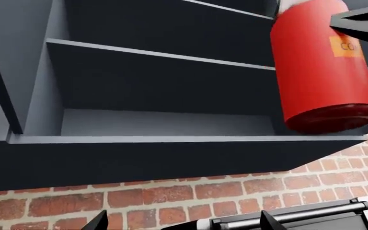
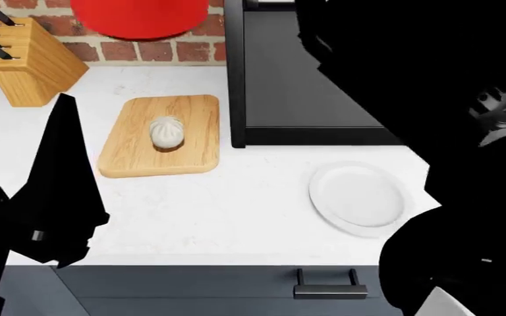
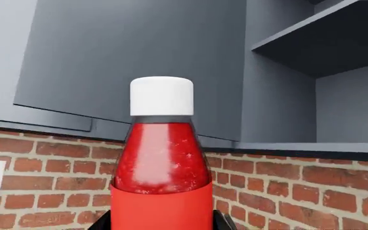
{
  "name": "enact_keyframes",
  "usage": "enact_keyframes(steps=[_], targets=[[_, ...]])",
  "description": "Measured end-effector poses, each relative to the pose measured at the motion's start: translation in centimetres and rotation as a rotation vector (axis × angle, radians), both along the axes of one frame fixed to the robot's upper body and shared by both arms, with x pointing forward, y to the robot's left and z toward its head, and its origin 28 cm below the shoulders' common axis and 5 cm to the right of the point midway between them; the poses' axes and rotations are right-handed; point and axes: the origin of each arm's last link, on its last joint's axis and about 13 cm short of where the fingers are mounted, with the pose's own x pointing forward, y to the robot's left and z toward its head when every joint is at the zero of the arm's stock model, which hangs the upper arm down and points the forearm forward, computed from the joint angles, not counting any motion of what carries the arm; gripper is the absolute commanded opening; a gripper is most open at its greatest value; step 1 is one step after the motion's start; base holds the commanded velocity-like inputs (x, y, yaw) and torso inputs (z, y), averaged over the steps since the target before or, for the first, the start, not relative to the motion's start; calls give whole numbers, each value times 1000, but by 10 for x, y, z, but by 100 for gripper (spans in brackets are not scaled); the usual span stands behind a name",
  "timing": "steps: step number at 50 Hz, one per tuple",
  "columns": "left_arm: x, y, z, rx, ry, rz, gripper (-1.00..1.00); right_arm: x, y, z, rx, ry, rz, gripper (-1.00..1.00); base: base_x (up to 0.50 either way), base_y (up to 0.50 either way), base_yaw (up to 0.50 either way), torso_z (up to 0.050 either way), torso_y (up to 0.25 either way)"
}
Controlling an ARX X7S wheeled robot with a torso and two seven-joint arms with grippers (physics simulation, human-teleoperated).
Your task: Pick the dumpling from the plate and place it on the cutting board. Then pick the condiment bottle from the cabinet and place it next to the cutting board.
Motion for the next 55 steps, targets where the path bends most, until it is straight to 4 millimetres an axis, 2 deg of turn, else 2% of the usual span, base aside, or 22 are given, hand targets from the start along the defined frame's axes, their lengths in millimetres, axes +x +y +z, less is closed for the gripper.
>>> enact_keyframes(steps=[16, 41, 55], targets=[[-1, 1, 0, -6, 1, 1, 100, 0, 4, -21, -16, 44, 45, -100, 0, 0, 0, 1, 1], [-14, 20, 2, 4, -49, 78, 100, 15, -1, -32, -7, 61, -43, -100, 0, 0, 0, 0, 0], [-18, 22, 3, -4, -64, 74, 100, 19, -5, -49, -36, 105, -74, -100, 0, 0, 0, 0, 0]])
